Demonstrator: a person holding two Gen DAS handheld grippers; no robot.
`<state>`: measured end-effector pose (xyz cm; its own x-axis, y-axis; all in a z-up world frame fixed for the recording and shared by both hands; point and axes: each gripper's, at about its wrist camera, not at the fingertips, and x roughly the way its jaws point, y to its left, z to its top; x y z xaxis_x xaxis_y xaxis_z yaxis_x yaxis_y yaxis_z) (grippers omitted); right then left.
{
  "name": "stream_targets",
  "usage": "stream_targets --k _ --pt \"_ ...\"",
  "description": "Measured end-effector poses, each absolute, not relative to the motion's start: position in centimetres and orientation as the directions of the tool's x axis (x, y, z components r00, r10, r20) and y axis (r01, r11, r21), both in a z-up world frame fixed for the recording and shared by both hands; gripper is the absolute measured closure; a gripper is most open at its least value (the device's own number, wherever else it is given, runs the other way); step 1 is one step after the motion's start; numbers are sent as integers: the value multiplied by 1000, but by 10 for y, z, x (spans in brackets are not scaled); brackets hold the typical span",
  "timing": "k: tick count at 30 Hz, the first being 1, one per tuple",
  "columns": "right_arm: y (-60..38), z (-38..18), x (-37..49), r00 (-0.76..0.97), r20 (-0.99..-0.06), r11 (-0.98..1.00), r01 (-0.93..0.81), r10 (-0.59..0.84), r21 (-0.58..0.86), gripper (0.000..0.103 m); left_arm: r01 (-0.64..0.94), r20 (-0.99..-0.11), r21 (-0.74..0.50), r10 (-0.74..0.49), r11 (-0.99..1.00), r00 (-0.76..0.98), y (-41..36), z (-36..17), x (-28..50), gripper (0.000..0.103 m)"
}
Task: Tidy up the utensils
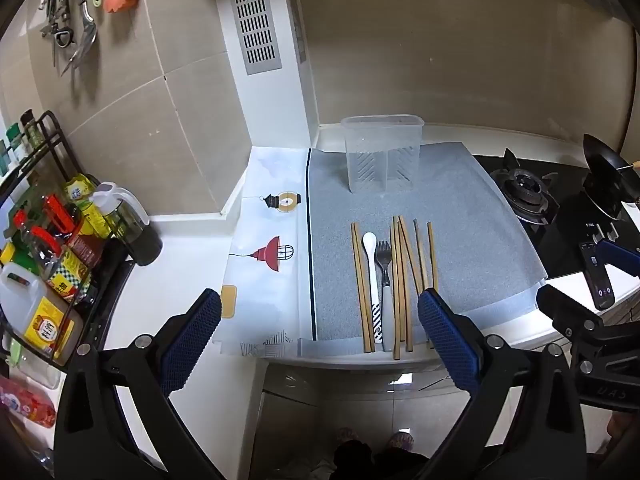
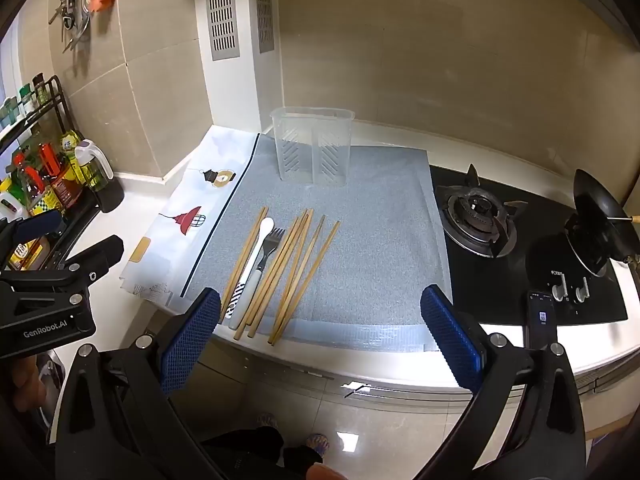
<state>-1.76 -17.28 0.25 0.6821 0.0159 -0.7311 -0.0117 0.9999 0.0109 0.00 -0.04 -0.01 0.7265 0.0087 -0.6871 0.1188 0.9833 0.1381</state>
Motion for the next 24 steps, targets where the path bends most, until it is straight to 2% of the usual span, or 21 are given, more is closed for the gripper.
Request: stream_targets --k 24 --pt "-171 4 -15 687 -727 1000 -13 16 10 5 117 -691 129 4 985 722 2 -1 3 7"
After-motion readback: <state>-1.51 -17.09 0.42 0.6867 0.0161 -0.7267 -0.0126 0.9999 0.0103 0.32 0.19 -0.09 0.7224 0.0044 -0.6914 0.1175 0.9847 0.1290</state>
